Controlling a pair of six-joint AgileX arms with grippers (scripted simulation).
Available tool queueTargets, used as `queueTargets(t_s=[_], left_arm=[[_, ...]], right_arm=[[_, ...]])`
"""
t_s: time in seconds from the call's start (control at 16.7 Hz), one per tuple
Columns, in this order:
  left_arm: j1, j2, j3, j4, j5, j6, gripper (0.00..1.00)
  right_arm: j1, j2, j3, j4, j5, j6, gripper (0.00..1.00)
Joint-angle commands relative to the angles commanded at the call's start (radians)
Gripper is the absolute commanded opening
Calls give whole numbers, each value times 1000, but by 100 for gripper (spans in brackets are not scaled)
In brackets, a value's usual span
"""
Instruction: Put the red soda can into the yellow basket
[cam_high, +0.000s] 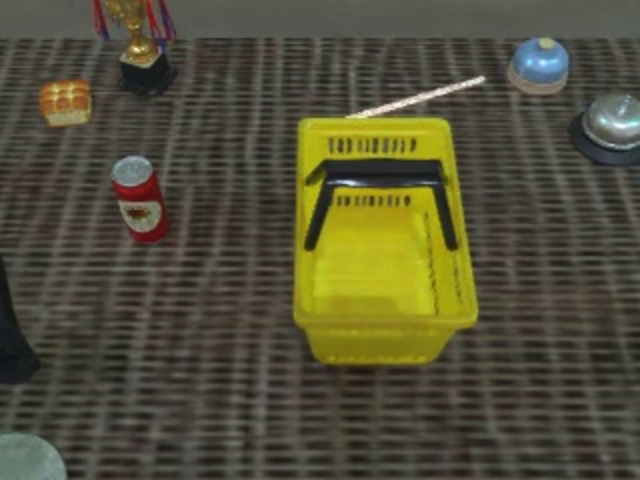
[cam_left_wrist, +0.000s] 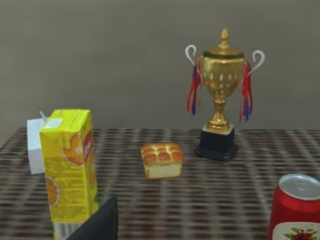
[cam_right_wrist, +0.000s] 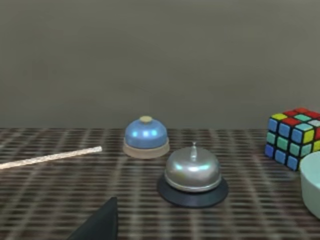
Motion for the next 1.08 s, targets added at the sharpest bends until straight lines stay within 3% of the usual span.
queueTargets(t_s=[0.24, 0.48, 1.08], left_arm=[[-6, 30, 30, -23, 3, 11, 100], [-31, 217, 211, -154, 8, 73, 100], [-116, 1259, 1107, -763, 5, 355, 100]], right_arm=[[0, 0, 0, 0, 0, 0, 100], [0, 0, 0, 0, 0, 0, 100], [0, 0, 0, 0, 0, 0, 100]])
